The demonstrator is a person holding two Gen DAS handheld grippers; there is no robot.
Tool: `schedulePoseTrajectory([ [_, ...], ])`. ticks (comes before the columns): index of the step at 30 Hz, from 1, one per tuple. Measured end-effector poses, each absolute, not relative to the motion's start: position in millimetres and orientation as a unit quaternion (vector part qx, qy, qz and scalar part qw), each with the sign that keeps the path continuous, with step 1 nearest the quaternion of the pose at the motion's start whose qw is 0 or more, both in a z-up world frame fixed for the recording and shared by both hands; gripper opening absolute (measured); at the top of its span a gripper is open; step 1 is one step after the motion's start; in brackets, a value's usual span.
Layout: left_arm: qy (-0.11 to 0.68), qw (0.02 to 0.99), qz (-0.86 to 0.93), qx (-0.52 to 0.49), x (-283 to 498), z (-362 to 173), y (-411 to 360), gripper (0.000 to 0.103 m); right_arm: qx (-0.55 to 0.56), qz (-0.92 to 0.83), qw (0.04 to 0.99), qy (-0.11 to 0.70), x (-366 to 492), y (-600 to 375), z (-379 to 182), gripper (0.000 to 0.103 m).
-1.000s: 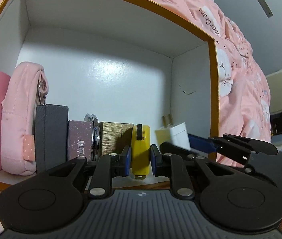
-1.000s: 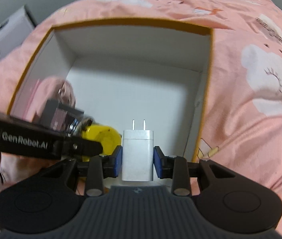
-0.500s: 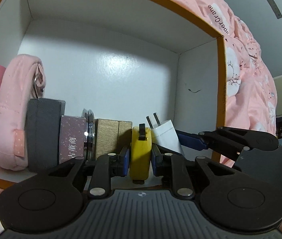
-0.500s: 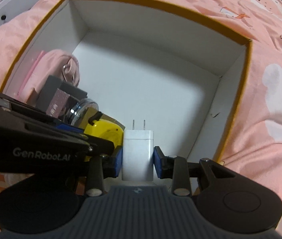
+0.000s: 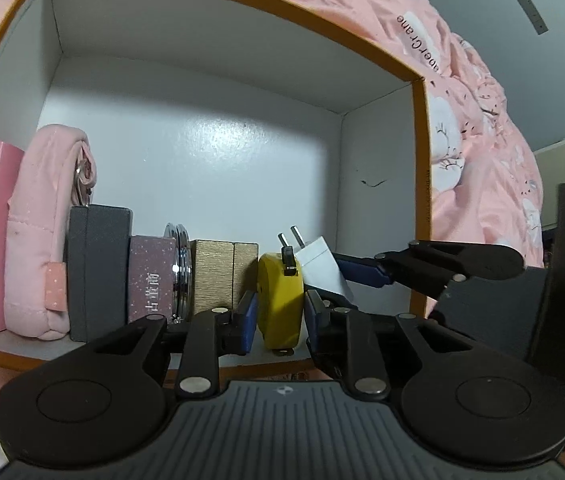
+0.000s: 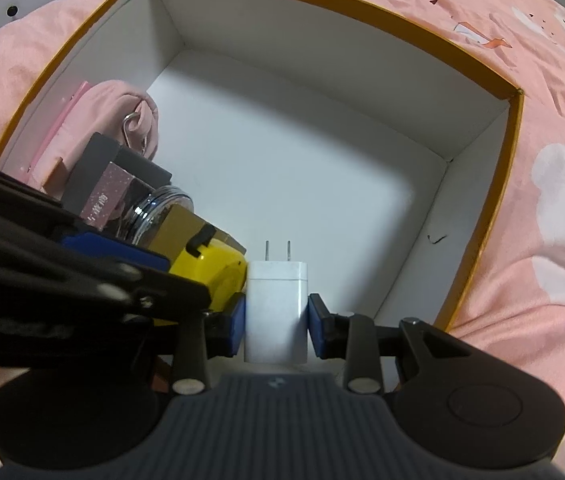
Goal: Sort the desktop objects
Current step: 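Set tape measure and charger upright beside the olive-gold box, open both tools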
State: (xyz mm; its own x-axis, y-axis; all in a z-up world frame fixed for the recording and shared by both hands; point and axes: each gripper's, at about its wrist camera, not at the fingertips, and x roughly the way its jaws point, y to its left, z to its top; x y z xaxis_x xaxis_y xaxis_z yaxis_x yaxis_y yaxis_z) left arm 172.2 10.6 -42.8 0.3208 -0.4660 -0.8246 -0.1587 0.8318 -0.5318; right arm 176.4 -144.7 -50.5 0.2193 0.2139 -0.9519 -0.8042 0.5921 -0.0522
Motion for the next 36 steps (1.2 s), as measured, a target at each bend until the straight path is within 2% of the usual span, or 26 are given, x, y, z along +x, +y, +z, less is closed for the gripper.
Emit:
schedulePoseTrajectory([
  [10,0.535,0.787,-0.099,-0.291,156.4,-29.5,34.8,0.028,-0.293,0.329,0.713,0.545,184.7,-135.3,-56.8,0.035],
  [20,0.537,0.785,-0.106,-0.290,158.5,-37.3,32.4,0.027,-0.298,0.308,0.709,0.559,188.7,-129.8,-55.1,0.034],
  [26,0.540,0.783,-0.105,-0.291,166.4,-46.3,25.2,0.022,-0.333,0.332,0.703,0.533,185.3,-126.5,-48.4,0.034],
  [36,0.541,0.788,-0.094,-0.279,166.0,-48.8,23.7,0.022,-0.300,0.322,0.703,0.559,197.8,-126.5,-45.9,0.034],
])
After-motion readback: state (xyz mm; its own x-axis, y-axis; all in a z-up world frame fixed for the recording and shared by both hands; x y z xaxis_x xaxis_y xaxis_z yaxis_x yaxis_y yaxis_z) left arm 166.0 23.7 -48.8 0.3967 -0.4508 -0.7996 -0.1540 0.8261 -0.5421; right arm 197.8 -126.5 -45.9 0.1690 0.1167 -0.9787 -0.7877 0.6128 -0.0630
